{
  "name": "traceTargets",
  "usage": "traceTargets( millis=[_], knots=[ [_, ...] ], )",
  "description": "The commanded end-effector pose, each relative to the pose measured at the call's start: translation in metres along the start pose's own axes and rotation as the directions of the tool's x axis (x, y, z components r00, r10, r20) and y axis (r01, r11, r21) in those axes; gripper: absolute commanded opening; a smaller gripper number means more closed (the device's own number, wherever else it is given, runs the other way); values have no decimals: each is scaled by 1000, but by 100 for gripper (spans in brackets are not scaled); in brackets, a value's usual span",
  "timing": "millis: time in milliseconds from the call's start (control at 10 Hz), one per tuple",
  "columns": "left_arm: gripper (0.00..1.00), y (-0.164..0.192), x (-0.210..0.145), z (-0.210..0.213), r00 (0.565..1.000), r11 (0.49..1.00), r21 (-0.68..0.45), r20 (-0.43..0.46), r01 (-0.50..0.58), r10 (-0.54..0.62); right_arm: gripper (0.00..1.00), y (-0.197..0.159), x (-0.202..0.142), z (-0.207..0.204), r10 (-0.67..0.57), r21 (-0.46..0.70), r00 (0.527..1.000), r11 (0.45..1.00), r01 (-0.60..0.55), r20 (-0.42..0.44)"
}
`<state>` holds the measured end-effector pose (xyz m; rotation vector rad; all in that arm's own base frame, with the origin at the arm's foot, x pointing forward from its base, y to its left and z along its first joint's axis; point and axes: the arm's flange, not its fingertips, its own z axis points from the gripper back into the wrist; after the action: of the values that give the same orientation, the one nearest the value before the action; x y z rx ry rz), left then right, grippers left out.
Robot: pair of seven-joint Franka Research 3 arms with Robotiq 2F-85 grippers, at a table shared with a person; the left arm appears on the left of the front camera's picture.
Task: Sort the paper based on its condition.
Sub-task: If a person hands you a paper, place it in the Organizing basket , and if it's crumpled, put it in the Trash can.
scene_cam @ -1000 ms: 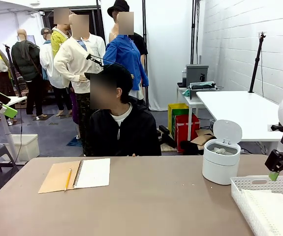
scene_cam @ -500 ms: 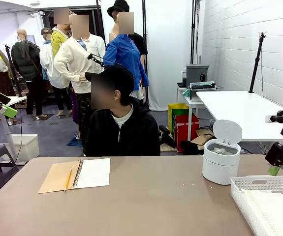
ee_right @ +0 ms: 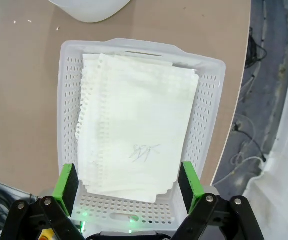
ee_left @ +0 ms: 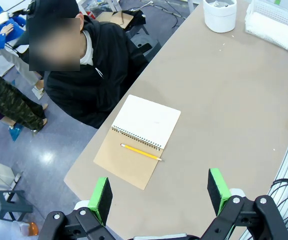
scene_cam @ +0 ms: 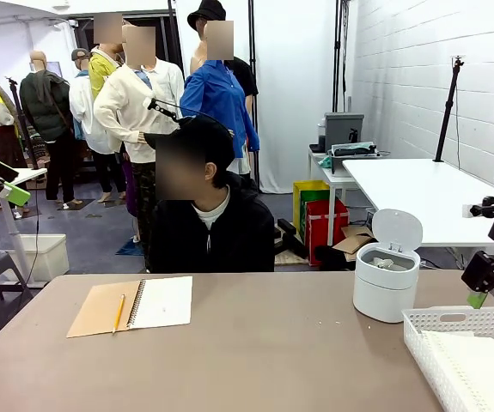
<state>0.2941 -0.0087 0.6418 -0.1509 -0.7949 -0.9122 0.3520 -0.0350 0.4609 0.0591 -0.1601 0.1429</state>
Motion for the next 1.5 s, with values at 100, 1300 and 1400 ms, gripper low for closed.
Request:
traceTargets(
  millis=[100, 1300, 1400],
  knots=[
    [100, 1, 0, 0, 1000, 1000, 9, 4, -2, 2, 100, 0, 0, 0, 0, 0, 1000, 1000, 0, 0],
    [100, 1, 0, 0, 1000, 1000, 9, 4, -2, 2, 100, 197, 50, 100, 510, 421, 781, 658, -624, 361],
    [100, 1, 0, 0, 1000, 1000, 9, 4, -2, 2, 100, 210, 52, 112, 494, 410, 763, 647, -642, 416]
  ],
)
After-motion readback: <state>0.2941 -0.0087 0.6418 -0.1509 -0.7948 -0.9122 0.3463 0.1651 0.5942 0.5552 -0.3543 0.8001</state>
